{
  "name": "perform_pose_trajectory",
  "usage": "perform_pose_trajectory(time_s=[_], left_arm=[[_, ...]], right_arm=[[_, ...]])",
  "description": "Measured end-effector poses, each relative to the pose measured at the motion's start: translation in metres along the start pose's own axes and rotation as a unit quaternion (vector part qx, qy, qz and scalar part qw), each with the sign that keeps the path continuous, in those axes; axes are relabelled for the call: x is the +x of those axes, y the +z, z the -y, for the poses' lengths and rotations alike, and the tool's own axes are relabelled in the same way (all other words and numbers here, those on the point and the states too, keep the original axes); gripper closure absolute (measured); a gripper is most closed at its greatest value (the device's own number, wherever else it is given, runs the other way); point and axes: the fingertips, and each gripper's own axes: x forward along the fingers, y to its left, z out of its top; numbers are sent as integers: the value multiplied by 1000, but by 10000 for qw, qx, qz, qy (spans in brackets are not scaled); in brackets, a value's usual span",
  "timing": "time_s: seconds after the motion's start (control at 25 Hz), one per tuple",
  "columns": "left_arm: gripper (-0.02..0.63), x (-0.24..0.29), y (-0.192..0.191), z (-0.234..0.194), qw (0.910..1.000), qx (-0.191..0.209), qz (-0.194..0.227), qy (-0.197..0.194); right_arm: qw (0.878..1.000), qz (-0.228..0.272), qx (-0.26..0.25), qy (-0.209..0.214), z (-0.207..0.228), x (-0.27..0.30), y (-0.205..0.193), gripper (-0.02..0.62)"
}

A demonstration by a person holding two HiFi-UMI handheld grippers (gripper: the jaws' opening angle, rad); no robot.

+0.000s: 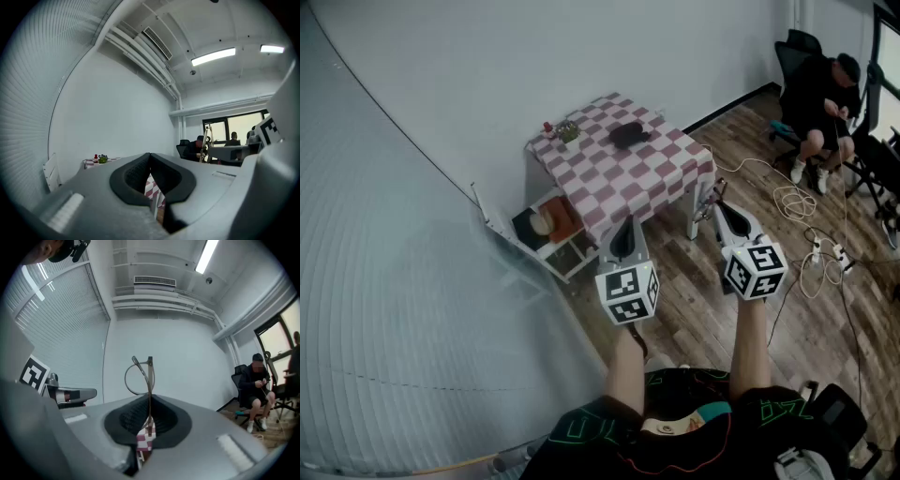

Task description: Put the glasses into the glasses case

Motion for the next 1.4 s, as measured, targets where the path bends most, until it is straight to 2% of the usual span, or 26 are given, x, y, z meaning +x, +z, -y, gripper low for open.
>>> perform_pose_trajectory(time_s=[0.16,0.36,0.52,0.6,0.76,0.84,1.0,1.4], left_arm=[[597,-2,14,7,9997,23,126,-209],[597,1,11,6,9999,81,52,-113],[597,5,7,4,9998,146,22,-104],[597,5,5,0,9999,152,32,6],[597,1,10,-14,9983,197,215,499],[597,-2,11,-14,9982,126,253,534],[597,-3,2,-10,9990,185,81,405],[597,-3,-9,-18,9984,300,-151,463]], right_arm=[[10000,89,8,-44,3,-2,5,584],[9994,114,-247,-220,6,-2,11,583],[9995,182,-149,-219,11,-1,14,584],[9994,211,-143,-250,15,-2,17,584],[9992,259,-156,-262,19,-3,25,583],[9992,267,-125,-258,21,-6,25,584],[9994,248,-76,-209,22,-5,20,584],[9997,232,-40,-67,18,5,16,583]])
